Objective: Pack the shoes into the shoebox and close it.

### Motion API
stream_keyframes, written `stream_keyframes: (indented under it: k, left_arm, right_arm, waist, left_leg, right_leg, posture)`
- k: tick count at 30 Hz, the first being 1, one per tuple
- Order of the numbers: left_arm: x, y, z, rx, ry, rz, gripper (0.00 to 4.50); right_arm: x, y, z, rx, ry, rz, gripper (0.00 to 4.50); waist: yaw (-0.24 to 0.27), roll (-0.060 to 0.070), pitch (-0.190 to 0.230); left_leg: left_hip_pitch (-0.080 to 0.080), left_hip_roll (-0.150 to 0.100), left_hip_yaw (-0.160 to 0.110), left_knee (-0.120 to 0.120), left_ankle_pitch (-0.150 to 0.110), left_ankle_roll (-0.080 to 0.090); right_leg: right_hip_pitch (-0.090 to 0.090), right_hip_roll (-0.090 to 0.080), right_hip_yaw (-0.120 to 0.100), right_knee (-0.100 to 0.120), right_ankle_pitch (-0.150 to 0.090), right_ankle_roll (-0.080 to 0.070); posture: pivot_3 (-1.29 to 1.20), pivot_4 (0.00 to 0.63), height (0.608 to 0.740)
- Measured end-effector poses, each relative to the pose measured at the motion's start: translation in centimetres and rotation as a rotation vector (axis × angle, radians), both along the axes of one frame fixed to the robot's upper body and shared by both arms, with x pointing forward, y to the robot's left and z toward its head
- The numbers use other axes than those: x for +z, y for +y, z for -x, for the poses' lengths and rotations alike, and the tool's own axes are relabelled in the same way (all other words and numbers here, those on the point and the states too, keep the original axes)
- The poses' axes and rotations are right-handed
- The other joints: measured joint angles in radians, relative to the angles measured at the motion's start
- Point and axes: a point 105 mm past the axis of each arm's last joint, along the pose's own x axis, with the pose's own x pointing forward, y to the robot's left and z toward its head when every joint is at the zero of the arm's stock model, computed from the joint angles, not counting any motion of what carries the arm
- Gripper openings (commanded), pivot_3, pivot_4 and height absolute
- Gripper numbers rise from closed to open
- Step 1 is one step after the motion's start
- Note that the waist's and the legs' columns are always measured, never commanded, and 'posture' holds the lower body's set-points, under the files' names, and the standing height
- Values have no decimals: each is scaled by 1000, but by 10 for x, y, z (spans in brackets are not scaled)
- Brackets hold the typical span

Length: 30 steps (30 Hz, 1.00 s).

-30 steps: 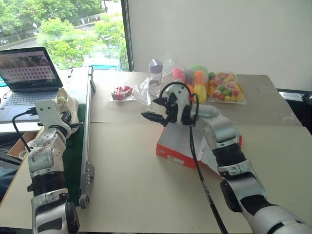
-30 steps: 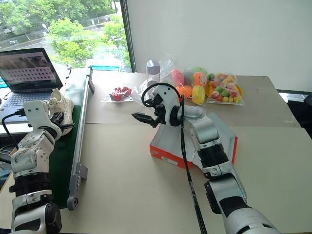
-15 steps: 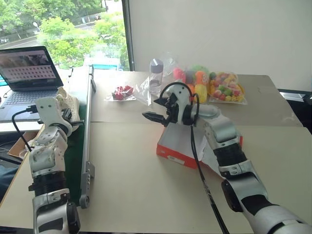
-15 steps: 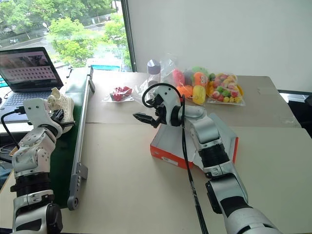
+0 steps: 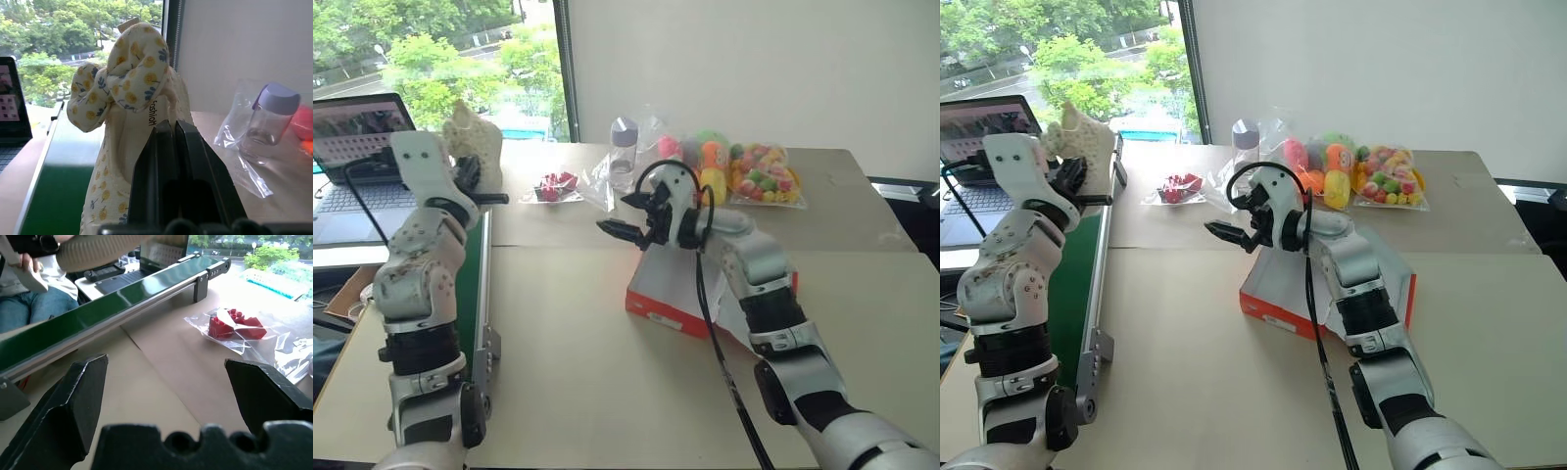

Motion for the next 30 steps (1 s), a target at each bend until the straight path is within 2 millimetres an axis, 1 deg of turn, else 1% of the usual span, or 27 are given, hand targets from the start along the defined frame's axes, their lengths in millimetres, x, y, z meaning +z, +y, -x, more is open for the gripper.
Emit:
stream_keyframes:
  k: [1,3,4,6,9,12,14,16,17,23,30]
  left_arm:
    - [4,-16,2,-65,-9,-3,27]
    - [11,-37,4,-143,-20,-4,27]
    - [12,-43,5,-165,-24,0,27]
    - [15,-59,5,-211,-21,21,27]
    - [16,-84,7,-286,-18,37,27]
    - [20,-100,8,-341,-26,44,27]
    - [25,-107,9,-360,-38,55,27]
    - [27,-114,9,-380,-43,57,27]
    - [27,-120,10,-400,-42,56,27]
    - [19,-149,14,-496,-13,52,27]
    - [17,-163,18,-546,-7,61,27]
  right_arm:
    - [15,-4,-2,-8,5,-67,4500]
    - [40,-12,-6,-26,6,-168,4500]
    - [46,-17,-9,-38,18,-203,4500]
    - [54,-31,-21,-93,91,-307,4500]
    - [57,-45,-33,-151,188,-407,4500]
    - [54,-53,-39,-181,251,-460,4500]
    - [50,-55,-41,-200,283,-466,4500]
    - [49,-56,-41,-203,302,-475,4500]
    - [48,-55,-41,-204,317,-476,4500]
    - [44,-50,-40,-192,365,-483,4500]
    - [47,-51,-38,-181,379,-504,4500]
  waist:
    - [3,0,0]
    - [2,0,0]
    - [2,0,0]
    - [2,0,0]
    - [1,0,0]
    - [-3,0,0]
    - [-5,0,0]
    - [-5,0,0]
    - [-4,0,0]
    - [-2,0,0]
    - [-3,0,0]
  left_leg:
    - [0,0,0,0,0,0]
    - [0,0,0,0,0,1]
    - [0,0,0,0,-1,1]
    - [0,0,0,0,0,1]
    - [0,0,0,0,2,4]
    - [0,0,0,0,2,6]
    - [0,0,0,0,2,6]
    - [0,0,0,0,2,6]
    - [0,0,0,0,2,7]
    - [0,-1,0,0,2,7]
    - [0,-1,0,0,2,8]
  right_leg:
    - [0,0,0,0,0,0]
    - [1,0,0,-1,0,0]
    - [1,0,0,-1,0,0]
    - [1,0,0,-1,0,0]
    - [1,0,0,-1,0,0]
    - [1,1,1,-1,0,0]
    - [1,1,1,-1,0,0]
    - [1,1,1,-1,0,0]
    - [1,1,2,-1,0,0]
    - [2,1,2,-1,0,1]
    - [2,1,2,-1,0,1]
  posture:
    - [0,150,740]
    - [0,150,740]
    - [0,150,740]
    - [0,150,740]
    - [0,150,740]
    - [0,150,740]
    - [0,150,740]
    - [0,150,740]
    - [0,150,740]
    - [0,150,740]
    - [0,150,740]
